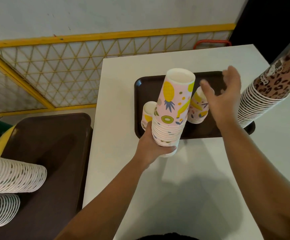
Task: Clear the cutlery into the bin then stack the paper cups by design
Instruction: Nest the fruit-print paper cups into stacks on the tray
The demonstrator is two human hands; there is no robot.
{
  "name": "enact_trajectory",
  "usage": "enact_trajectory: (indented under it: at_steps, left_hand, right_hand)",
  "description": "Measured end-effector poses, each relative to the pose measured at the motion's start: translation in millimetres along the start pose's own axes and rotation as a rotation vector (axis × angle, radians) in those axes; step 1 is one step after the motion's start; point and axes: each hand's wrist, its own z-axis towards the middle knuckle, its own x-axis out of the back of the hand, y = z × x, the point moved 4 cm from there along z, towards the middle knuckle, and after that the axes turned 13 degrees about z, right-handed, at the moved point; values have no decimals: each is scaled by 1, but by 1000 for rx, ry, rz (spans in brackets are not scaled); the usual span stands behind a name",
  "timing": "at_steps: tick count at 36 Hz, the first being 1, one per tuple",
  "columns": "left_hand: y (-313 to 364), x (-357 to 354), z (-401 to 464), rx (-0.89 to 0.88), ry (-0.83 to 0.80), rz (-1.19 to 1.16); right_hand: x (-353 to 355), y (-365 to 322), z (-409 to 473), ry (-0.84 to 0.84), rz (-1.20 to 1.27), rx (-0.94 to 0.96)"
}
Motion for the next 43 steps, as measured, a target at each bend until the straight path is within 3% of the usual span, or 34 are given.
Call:
enact_trajectory:
  at_steps: [3,6,9,23,32,37,43]
  left_hand:
    - [1,-3,0,-3,0,-6]
    - [3,-5,-1,-4,9,-10]
    - [5,-6,-3,-4,13,-26]
    - [6,-3,-12,-31,5,0]
    - [4,-2,-12,-11,36,26]
    - [2,-3,-10,1,46,20]
    - [2,-3,-7,-11,39,39]
  right_hand:
    - [-9,-45,-19,-213,180,94]
    - [-22,-66,-40,-506,167,13]
    - [-27,-69,-50,-559,89,11]
    - [-16,-90,-46,-382,113,84]
    - [8,-95,-9,-69,678,-24]
    - [20,-73,11,135,354,70]
    - [11,-23,18,68,3,55]
